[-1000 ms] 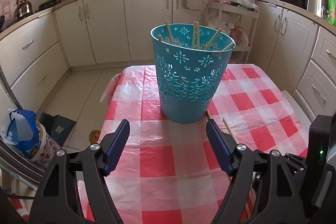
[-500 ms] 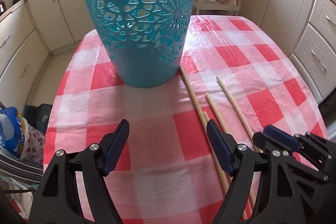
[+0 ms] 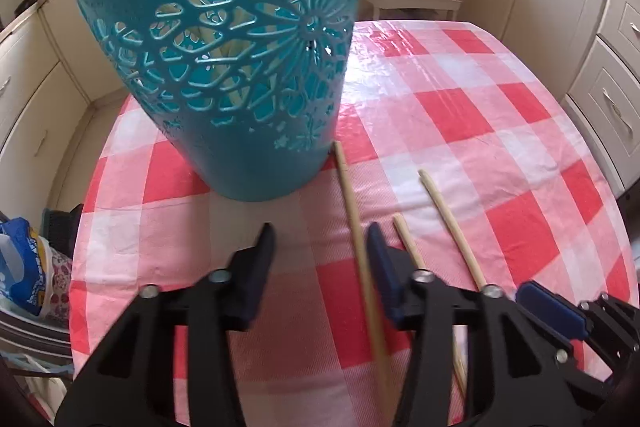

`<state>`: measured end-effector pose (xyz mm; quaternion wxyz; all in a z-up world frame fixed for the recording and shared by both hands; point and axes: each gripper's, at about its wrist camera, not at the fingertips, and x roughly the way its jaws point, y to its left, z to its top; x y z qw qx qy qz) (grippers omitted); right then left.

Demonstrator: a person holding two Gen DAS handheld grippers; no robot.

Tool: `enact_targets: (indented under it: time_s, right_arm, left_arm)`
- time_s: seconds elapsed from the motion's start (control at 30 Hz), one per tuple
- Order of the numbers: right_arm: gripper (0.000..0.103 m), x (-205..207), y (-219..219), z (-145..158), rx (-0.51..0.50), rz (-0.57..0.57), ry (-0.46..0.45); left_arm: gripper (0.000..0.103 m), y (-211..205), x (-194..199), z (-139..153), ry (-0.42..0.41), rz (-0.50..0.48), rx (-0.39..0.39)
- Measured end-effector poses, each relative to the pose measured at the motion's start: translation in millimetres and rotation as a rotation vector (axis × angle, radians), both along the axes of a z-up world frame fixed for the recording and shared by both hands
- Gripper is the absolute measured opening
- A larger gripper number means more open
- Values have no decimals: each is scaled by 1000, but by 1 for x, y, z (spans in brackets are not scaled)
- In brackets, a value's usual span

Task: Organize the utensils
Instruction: 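Close the left gripper on one stick while the right gripper grasps another stick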

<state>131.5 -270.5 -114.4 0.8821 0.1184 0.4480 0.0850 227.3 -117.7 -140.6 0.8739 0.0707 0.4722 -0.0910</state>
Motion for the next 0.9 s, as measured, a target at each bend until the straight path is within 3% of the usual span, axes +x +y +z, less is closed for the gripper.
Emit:
enact_targets:
  time_s: [0.1,0.2,0.3,0.4,0.53,0.6,0.7,0.9]
  right_arm:
    - [21,0,0,1,-4,4,2]
    - [21,1,4,2,-34,15,5]
    - [34,5,8,3,-53,29,7]
    - [35,14,11,7,-80,42,-5]
    - [35,31,20,4,-139,85,11]
    - [30,34,24,2,-191,107,4]
    - [13,36,26,2,-233,131,6]
    - [12,38,25,4,-256,170,33]
  left_arm:
    - [8,7,-14,1,7,-22,-15]
    - [5,24,-30,2,19,-13,-56]
    - [5,42,-44,2,40,5,-116]
    - [5,54,-52,3,74,16,-162]
    - [7,54,-42,9,71,18,-142]
    - [13,55,-37,11,62,20,-135]
    - [25,48,-25,11,47,12,-98]
    - [26,42,-18,7,44,-9,-30]
